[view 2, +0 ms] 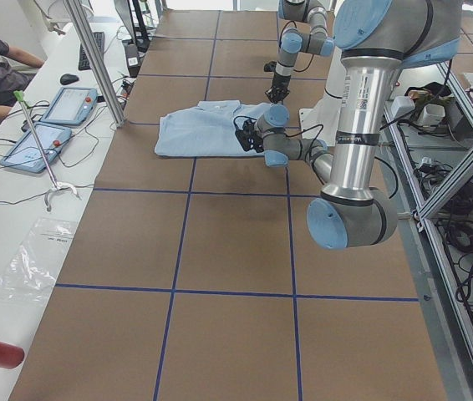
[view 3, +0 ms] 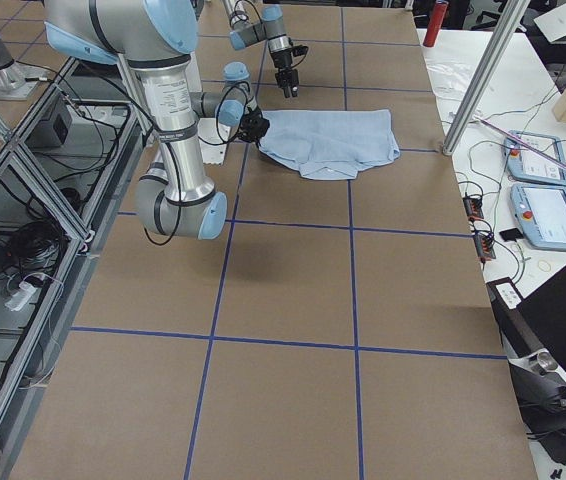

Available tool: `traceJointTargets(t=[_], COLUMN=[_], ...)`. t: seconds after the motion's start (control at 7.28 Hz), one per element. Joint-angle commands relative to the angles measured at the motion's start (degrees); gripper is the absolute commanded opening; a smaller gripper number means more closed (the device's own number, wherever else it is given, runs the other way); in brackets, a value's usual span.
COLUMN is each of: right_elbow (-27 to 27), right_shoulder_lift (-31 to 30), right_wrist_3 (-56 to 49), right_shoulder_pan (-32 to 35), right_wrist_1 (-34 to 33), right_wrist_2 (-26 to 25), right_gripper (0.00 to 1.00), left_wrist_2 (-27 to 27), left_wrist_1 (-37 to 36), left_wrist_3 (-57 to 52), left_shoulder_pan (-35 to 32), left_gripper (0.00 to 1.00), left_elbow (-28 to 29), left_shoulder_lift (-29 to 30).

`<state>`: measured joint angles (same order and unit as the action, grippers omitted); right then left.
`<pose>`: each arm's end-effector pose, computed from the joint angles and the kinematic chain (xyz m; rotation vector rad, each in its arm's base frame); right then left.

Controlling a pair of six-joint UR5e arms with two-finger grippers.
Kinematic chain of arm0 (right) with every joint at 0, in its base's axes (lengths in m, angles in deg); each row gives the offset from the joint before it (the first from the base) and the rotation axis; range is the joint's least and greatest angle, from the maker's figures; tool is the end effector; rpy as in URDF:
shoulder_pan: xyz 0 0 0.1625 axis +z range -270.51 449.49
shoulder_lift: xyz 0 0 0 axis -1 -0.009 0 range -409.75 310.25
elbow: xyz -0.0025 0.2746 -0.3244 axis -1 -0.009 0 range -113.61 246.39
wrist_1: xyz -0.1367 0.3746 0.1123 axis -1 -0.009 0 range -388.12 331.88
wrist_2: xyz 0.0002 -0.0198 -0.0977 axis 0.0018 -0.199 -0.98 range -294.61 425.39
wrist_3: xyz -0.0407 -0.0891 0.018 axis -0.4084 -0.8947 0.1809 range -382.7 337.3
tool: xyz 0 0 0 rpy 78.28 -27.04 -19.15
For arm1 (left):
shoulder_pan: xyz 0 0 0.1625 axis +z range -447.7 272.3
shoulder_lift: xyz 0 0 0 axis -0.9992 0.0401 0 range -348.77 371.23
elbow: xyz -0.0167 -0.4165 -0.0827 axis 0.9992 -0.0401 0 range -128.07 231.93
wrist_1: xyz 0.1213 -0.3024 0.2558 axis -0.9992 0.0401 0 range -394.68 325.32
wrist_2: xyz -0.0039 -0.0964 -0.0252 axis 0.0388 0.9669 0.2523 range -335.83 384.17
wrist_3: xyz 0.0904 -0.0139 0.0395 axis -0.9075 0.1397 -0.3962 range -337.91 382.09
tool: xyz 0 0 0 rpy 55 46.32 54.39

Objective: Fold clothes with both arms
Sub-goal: 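Move the left gripper down to the other near corner of the shirt, then grasp the near corner with the left gripper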

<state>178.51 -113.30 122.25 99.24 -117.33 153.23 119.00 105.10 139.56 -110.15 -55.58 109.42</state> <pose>-0.5576 -0.2349 0.2381 -0.3144 -0.8525 1.0715 0.4468 -0.3198 0.3414 -0.1324 1.3436 -0.6834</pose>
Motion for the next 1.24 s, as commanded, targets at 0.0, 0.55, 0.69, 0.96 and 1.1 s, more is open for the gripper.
traceJointTargets(t=[0.0,0.55,0.69,0.96,1.1], right_elbow=[0.04,2.05,2.06,2.06,2.06], right_shoulder_lift=[-0.27,-1.05,-1.23,-1.41,-1.41], right_wrist_3=[-0.01,0.07,-0.01,-0.01,-0.01], right_shoulder_pan=[0.0,0.09,0.09,0.0,0.0], right_wrist_1=[0.0,-0.09,-0.09,0.0,-0.09], right_wrist_2=[0.06,0.06,0.06,0.06,0.06], right_gripper=[0.0,0.0,0.0,0.0,0.0], left_wrist_2=[0.0,-2.64,-2.64,-2.73,-3.25], left_wrist_1=[-1.42,-6.8,-6.8,-6.88,-6.88], left_wrist_3=[1.79,2.49,5.54,6.01,7.75], left_shoulder_pan=[2.48,5.3,6.17,8.63,10.56], left_gripper=[0.71,0.7,0.67,0.65,0.64], left_elbow=[0.2,-0.33,-0.41,-0.85,-0.77], left_shoulder_lift=[-0.11,0.33,0.51,0.51,0.34])
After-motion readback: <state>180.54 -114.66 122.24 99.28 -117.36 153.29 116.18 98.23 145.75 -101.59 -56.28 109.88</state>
